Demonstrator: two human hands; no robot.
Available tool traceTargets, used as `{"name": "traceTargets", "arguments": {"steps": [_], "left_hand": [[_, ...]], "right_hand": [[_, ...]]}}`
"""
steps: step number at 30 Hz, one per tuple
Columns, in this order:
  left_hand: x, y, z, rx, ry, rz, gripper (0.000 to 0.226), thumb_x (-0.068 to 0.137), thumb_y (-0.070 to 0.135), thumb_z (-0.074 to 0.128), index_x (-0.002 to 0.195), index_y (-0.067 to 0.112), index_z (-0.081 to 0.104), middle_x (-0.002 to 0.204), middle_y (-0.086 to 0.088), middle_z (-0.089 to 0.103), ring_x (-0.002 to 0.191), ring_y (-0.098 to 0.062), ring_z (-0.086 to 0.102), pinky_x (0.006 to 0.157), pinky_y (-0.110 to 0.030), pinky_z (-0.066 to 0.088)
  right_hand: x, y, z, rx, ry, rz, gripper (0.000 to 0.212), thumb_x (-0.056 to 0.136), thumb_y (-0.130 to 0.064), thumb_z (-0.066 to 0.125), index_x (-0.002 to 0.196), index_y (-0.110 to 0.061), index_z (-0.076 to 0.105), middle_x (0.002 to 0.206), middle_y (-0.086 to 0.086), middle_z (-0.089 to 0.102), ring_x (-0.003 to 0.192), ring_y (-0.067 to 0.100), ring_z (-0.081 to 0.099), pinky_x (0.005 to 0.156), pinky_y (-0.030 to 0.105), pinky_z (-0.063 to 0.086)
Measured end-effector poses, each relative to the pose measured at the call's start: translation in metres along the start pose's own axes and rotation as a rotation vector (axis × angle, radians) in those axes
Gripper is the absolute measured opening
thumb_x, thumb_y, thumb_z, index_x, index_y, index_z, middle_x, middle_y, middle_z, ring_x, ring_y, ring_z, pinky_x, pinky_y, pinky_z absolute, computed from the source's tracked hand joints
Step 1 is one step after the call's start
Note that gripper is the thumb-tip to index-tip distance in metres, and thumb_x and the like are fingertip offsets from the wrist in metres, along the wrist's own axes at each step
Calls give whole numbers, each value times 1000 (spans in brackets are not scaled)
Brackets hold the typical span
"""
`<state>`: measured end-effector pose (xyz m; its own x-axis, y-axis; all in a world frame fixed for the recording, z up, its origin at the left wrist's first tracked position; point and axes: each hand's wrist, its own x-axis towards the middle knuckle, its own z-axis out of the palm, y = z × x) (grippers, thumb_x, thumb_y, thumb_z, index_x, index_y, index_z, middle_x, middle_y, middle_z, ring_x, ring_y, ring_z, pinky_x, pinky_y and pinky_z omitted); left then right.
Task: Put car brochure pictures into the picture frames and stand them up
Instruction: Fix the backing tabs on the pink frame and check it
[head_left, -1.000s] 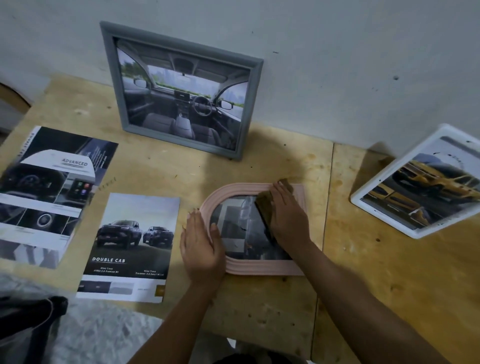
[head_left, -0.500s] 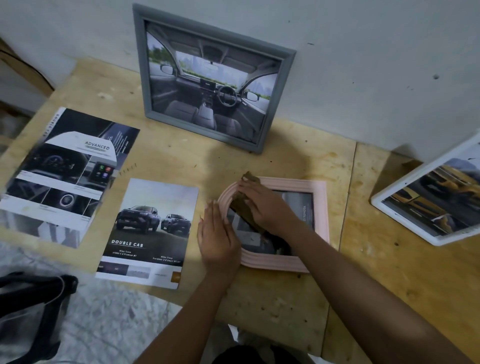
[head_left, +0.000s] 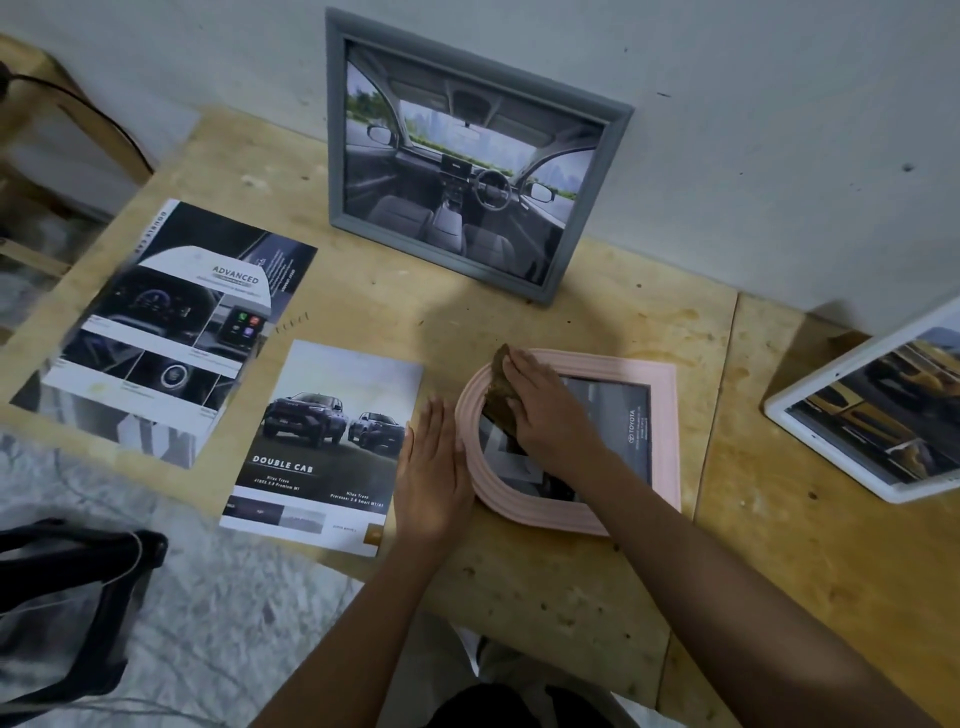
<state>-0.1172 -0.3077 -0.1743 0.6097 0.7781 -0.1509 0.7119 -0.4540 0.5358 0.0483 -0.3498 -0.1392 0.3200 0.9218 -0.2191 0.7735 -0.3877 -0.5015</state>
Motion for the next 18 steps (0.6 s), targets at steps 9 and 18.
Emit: {"name": "traceTargets", "arguments": {"steps": [9, 18], "left_hand": [[-3, 0, 2, -13, 19, 39, 65, 92, 43, 1, 149, 16, 16, 157, 2, 10, 142, -1, -6, 114, -18, -8], [11, 8, -8, -300, 75, -44, 61, 95, 42, 19, 146, 10, 28, 155, -4, 24, 144, -15, 16, 115, -29, 13]], "right_hand": [[-26, -4, -18, 92, -285, -177, 41, 99, -17, 39, 140, -14, 41, 148, 3, 39, 134, 15, 35, 112, 28, 25], [-92, 33, -48, 340, 701, 275, 44, 86, -24, 32, 105, 0, 64, 103, 9, 61, 97, 18, 55, 86, 19, 41]]}}
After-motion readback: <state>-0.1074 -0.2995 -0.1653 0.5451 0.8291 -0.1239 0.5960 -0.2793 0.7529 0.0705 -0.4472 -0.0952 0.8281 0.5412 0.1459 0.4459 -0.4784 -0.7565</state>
